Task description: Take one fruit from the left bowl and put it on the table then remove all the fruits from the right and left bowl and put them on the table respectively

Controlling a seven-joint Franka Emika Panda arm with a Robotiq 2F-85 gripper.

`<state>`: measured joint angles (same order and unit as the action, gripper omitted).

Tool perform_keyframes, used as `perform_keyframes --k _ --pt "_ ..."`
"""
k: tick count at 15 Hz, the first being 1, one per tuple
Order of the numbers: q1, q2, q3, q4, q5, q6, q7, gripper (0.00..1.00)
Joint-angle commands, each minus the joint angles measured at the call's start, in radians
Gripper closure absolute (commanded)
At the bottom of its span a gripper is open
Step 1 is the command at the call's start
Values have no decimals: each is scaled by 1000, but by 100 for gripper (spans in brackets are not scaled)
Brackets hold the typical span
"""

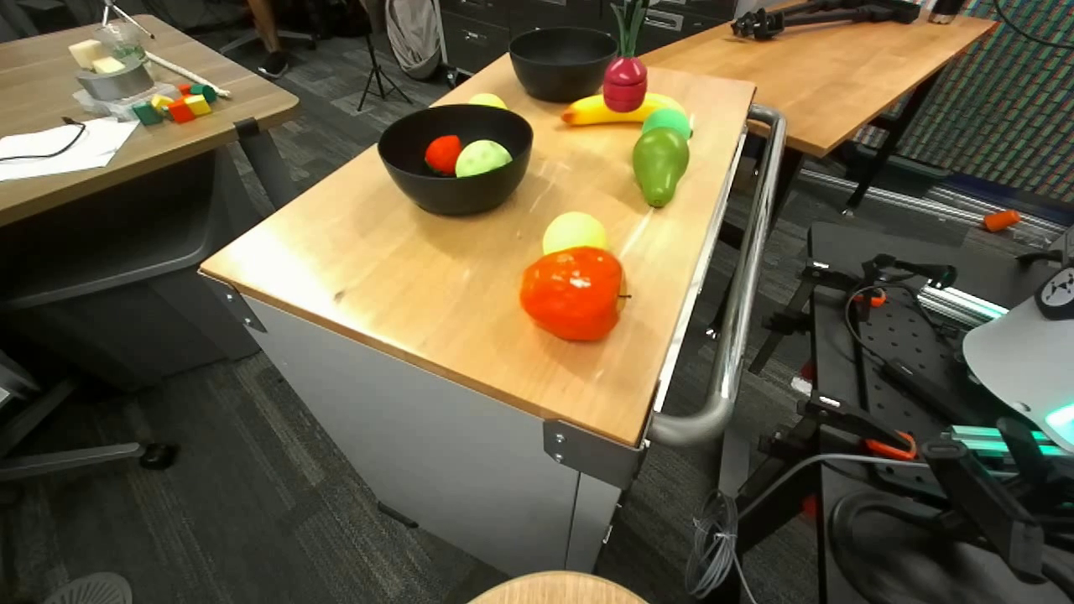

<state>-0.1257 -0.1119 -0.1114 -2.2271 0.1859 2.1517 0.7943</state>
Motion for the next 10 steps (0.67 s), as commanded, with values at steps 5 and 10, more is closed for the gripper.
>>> perform_keyframes --k 5,10 --pt "35 102 34 18 52 60 -67 70" --pt "47 31 44 -3 -44 70 -40 37"
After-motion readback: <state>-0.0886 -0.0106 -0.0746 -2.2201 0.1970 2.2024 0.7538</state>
